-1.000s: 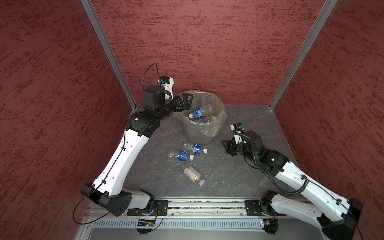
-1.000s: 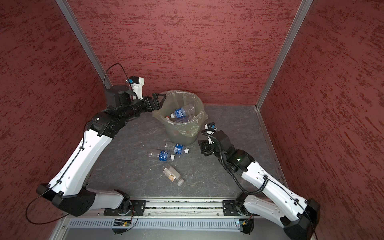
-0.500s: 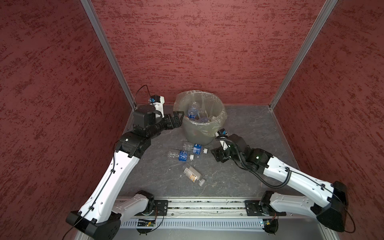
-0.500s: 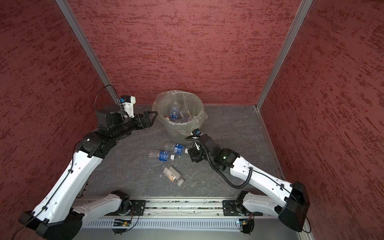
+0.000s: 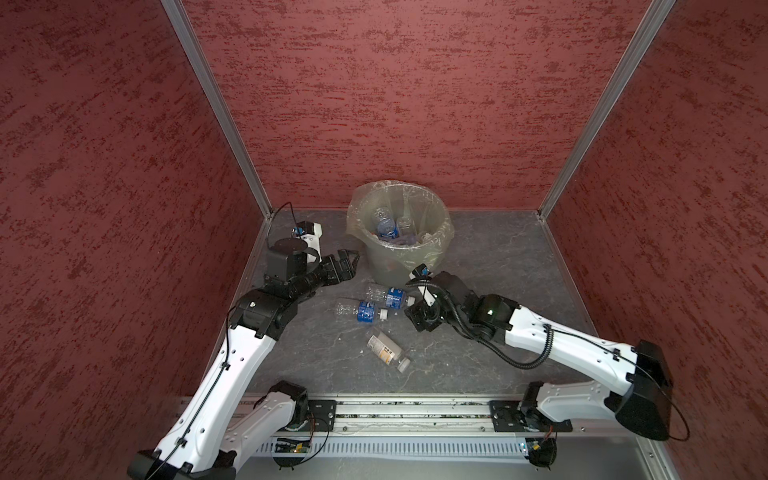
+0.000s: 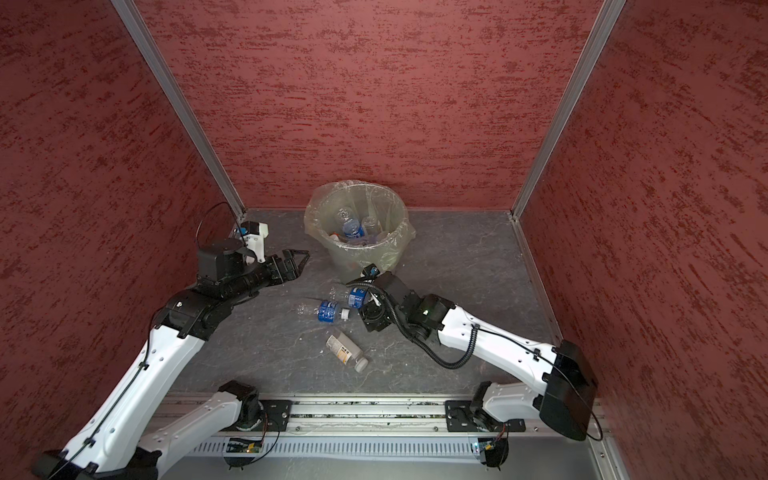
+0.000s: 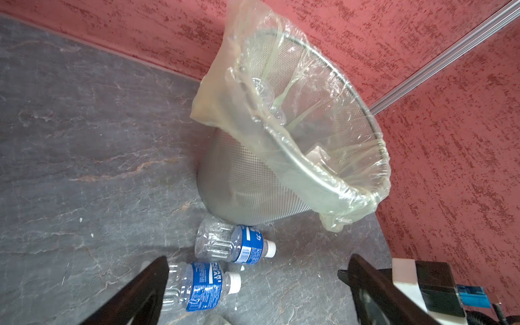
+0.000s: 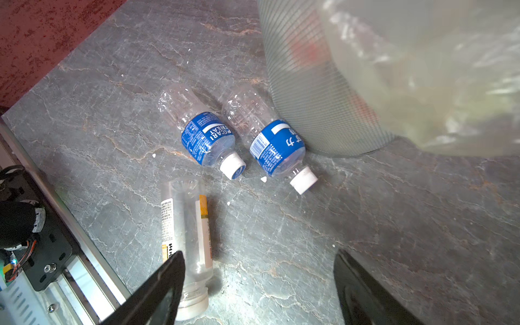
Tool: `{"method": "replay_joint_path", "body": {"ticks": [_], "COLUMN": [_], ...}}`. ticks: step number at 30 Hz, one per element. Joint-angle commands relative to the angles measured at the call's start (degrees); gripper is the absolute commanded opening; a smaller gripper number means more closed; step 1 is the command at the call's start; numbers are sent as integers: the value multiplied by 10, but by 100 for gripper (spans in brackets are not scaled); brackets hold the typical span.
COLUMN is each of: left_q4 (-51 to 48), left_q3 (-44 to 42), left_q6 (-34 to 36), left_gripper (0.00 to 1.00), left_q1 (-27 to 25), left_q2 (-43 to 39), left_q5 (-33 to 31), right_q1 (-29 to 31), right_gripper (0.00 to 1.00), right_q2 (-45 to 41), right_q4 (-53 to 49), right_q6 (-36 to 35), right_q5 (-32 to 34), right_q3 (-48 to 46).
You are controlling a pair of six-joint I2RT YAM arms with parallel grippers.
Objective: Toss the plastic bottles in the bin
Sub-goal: 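Lower the right gripper onto the yellow-labelled bottle while the left gripper withdraws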
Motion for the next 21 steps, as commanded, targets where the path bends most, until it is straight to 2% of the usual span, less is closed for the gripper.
{"method": "replay_joint_path", "body": {"ticks": [1,21], "left_q4": [-5,-11], "left_q3": [-21,-129], "left_q6": [-12,-54], "left_gripper": [99,99], "left_q1": [10,59], "left_q2": [-14,-49], "left_q5": [9,58], "right_q1": [17,87], "right_gripper": [84,84], "right_q2": [17,141], "right_q4": [1,-10], "right_q6": [-2,-16], "right_q5": [3,-22], "right_q3": [23,72]}}
